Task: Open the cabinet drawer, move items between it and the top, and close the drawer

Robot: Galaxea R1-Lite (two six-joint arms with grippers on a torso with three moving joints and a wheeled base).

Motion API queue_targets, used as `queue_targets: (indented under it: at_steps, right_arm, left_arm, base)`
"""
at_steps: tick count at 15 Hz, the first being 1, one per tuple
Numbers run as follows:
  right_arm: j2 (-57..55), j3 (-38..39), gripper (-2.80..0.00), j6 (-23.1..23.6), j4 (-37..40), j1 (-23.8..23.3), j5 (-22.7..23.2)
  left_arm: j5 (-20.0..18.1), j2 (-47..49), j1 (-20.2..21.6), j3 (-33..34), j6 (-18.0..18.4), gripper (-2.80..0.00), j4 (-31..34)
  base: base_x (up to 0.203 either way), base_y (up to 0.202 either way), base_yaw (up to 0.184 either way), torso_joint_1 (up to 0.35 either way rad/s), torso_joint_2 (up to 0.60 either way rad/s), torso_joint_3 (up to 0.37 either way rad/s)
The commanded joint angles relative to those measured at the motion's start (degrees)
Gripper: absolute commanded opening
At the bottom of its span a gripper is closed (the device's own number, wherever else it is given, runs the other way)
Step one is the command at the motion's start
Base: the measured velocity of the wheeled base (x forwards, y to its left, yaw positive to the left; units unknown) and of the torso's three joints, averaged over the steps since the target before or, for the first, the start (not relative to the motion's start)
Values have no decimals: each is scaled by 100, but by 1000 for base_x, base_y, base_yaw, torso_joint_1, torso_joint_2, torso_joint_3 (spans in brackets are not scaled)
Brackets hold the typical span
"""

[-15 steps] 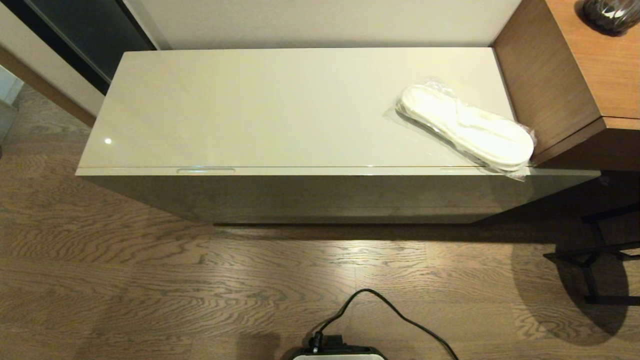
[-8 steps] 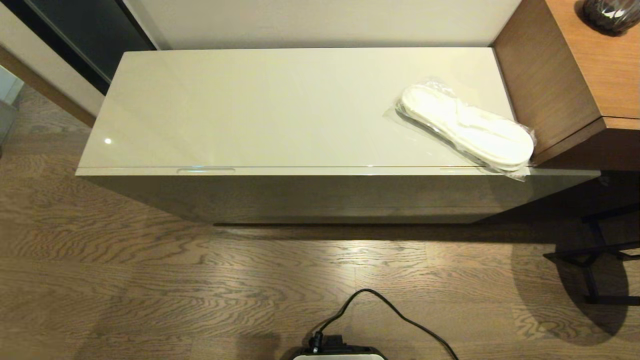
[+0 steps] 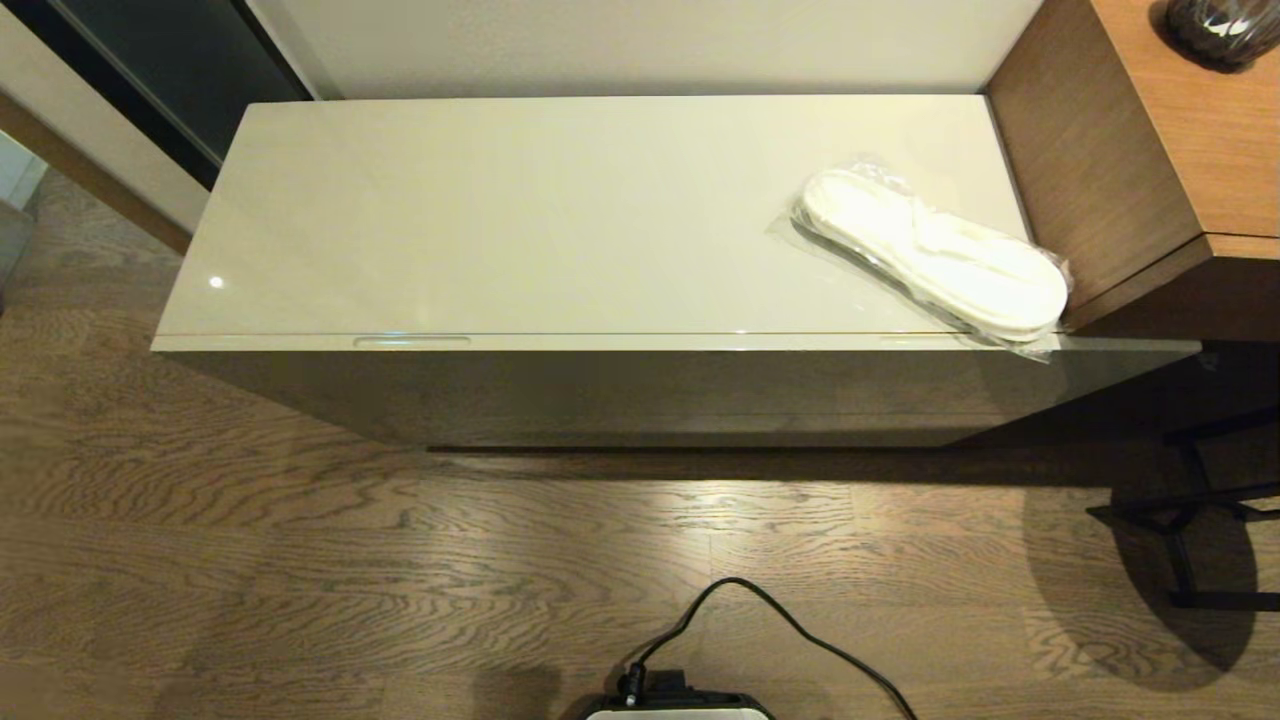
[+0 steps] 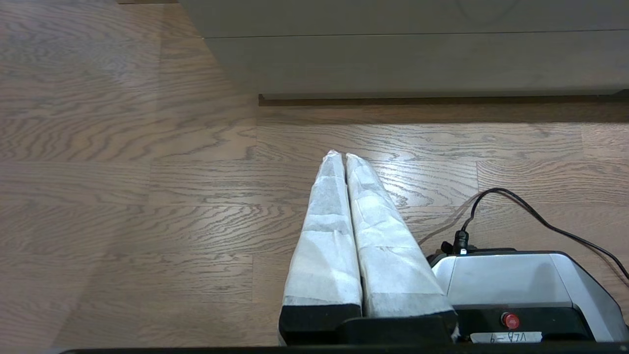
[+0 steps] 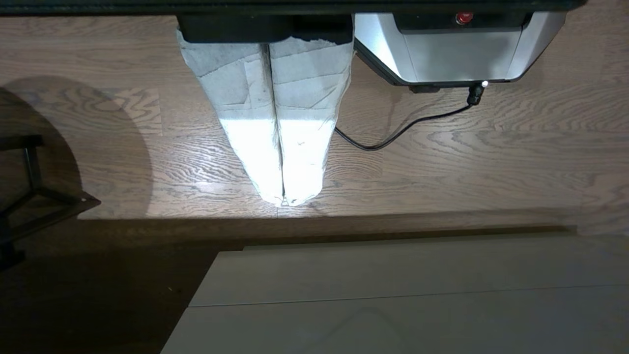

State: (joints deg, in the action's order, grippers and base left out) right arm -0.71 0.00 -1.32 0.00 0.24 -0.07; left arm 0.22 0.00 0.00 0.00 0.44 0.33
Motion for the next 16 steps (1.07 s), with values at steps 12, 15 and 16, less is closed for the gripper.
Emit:
queue_targets:
  at_steps: [12,15,16]
  right_arm:
    - [0,18,-280,0,0,2,-1]
    - [0,18,-280,0,0,2,7]
    - [0,18,-280,0,0,2,-1]
  left_arm:
    - [4,9,0,0,0,-280,2]
    - [-2,9,0,0,0,-280,2]
    - [4,9,0,0,0,-280,2]
  base:
    - [0,0,0,0,0,0]
    - [0,0,0,0,0,0]
    - [0,0,0,0,0,0]
